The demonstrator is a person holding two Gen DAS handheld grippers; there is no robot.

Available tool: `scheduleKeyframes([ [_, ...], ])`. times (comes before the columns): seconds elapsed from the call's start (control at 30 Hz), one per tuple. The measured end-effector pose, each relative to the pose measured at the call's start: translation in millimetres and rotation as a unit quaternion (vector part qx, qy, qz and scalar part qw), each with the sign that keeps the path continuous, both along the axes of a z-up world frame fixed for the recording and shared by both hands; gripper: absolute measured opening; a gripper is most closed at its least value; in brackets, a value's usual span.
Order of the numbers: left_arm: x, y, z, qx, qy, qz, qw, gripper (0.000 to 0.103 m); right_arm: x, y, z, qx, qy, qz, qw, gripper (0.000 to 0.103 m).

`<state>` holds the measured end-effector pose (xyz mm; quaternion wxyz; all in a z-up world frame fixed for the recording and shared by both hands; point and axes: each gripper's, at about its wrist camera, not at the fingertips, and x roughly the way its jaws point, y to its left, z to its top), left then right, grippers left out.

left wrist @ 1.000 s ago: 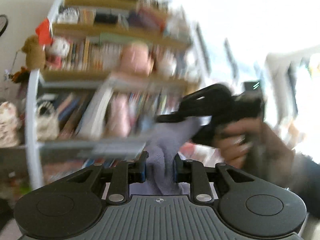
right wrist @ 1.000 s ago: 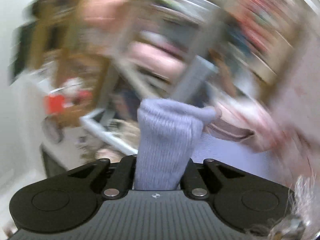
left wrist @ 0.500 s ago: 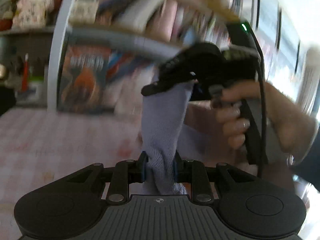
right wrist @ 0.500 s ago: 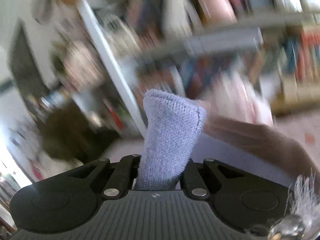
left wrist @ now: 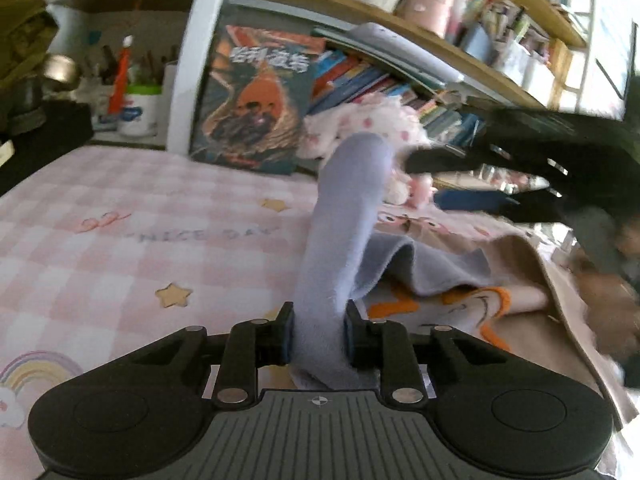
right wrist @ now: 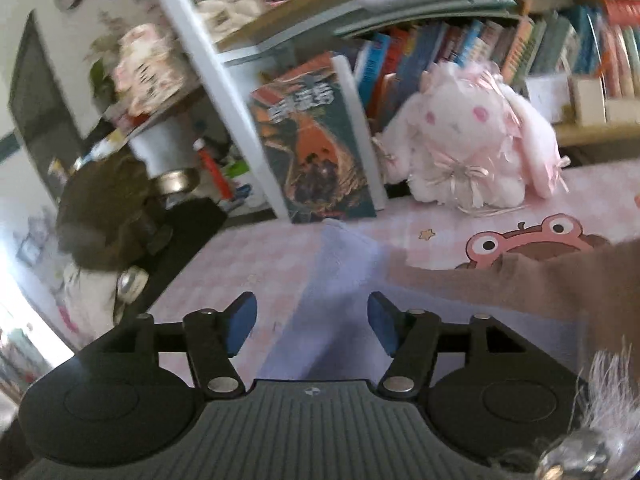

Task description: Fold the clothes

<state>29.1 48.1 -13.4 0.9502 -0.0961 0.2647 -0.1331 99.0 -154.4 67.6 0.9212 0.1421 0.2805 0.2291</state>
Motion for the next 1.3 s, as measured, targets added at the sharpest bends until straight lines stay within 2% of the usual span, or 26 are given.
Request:
scheduleKeyframes([
  [0.07,-6,2,0,-0.005,0.001,-0.001,1.0000,0.014,-25,-2,-2,-0.019,-0.014,0.016,1.000,0.062],
  [0.17,-11,4,0,-0.006,0.004,-0.007,1.0000,0.015,-66,-10,-10,-0.057,-0.039,0.027,0.997,0.062],
  [0.23,-14,5,2,-0.006,0.005,-0.002,1.0000,0.016,-88,-18,-17,-0.086,-0.051,0.014,0.995,0.062],
  [0.3,-18,6,7,-0.012,0.000,0.002,0.9999,0.024,-105,-31,-26,-0.114,-0.054,-0.007,0.992,0.062],
  [0.4,-25,-3,17,0.015,-0.027,-0.005,0.9995,0.034,-121,-48,-37,-0.143,-0.046,-0.040,0.988,0.061],
  [0.53,-34,-14,31,0.050,-0.061,-0.014,0.9967,0.036,-142,-65,-51,-0.143,-0.032,-0.059,0.987,0.060],
  [0.63,-41,-32,43,0.075,-0.093,-0.042,0.9920,0.036,-153,-72,-61,-0.135,-0.019,-0.069,0.988,0.059],
  [0.73,-23,-70,39,0.121,-0.085,-0.092,0.9847,0.037,-158,-76,-72,-0.124,0.014,-0.072,0.989,0.059],
  [0.8,-11,-95,36,0.152,-0.080,-0.125,0.9772,0.038,-160,-75,-75,-0.128,0.016,-0.068,0.989,0.060],
  [0.9,6,-133,32,0.197,-0.072,-0.174,0.9621,0.038,-165,-73,-76,-0.138,0.010,-0.059,0.989,0.060],
  [1.0,24,-171,28,0.242,-0.063,-0.222,0.9424,0.038,-169,-71,-77,-0.148,0.004,-0.050,0.988,0.060],
  [1.2,62,-208,19,0.249,-0.017,-0.252,0.9351,0.038,-178,-66,-80,-0.168,-0.008,-0.033,0.985,0.060],
  [1.3,67,-214,11,0.265,-0.003,-0.269,0.9261,0.038,-179,-66,-80,-0.169,-0.011,-0.032,0.985,0.060],
])
